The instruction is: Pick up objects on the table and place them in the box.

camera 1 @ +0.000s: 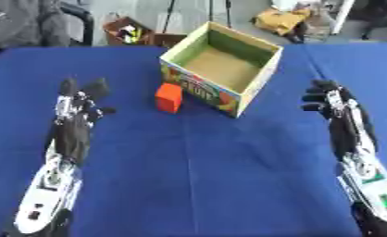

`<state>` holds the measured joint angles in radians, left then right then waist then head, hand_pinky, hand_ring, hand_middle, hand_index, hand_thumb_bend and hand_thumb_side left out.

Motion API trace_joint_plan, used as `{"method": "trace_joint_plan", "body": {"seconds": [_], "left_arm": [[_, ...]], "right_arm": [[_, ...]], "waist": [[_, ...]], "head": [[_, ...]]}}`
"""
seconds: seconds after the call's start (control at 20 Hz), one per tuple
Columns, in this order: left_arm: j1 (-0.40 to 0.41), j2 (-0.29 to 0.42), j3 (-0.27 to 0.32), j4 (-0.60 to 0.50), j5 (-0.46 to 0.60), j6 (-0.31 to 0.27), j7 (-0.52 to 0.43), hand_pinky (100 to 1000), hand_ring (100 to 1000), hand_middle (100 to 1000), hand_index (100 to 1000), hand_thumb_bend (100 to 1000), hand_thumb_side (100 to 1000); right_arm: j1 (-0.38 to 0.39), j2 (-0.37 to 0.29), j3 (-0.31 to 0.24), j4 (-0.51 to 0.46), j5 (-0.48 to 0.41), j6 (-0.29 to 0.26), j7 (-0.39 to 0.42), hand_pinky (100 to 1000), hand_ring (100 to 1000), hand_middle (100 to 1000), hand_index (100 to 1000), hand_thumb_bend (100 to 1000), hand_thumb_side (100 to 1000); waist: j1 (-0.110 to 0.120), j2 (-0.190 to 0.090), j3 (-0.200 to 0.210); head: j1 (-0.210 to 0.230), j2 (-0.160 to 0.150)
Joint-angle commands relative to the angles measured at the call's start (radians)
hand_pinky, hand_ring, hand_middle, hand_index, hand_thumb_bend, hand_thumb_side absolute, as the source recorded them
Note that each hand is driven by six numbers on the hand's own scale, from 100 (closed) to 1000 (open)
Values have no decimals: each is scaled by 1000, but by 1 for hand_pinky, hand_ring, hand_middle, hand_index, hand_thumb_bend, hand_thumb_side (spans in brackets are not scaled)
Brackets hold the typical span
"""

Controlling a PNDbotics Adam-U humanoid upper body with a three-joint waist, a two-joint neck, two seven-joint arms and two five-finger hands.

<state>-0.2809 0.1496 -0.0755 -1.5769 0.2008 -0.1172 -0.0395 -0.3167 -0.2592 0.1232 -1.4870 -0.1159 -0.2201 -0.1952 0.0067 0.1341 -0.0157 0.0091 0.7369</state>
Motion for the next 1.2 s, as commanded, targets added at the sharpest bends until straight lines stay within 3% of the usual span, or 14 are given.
{"method": "trace_joint_plan", "body": {"seconds": [0.05,0.65,0.95,1.2], "left_arm": [[-18,17,-3,-24,2,-1,-4,712,904,885,783,444,1000],[-62,57,-11,-20,-54,11,-9,709,901,879,783,410,1000],[-151,117,-27,18,-204,36,-40,709,893,869,810,387,994],[-247,163,-50,85,-432,67,-129,708,866,844,852,385,926]], "right_arm": [[-9,-11,-7,-23,-2,-1,-5,615,656,633,766,100,776],[-7,-11,-5,-22,-2,1,-5,614,655,632,766,100,774],[-5,-11,-1,-22,-2,4,-2,614,655,632,766,100,774],[-2,-12,1,-22,-2,4,1,613,655,632,766,100,774]], "waist": [[0,-14,-1],[1,-21,-7],[-1,-28,-15],[-3,-32,-19]], "head": [[2,-6],[5,-8],[6,-16],[9,-20]]}}
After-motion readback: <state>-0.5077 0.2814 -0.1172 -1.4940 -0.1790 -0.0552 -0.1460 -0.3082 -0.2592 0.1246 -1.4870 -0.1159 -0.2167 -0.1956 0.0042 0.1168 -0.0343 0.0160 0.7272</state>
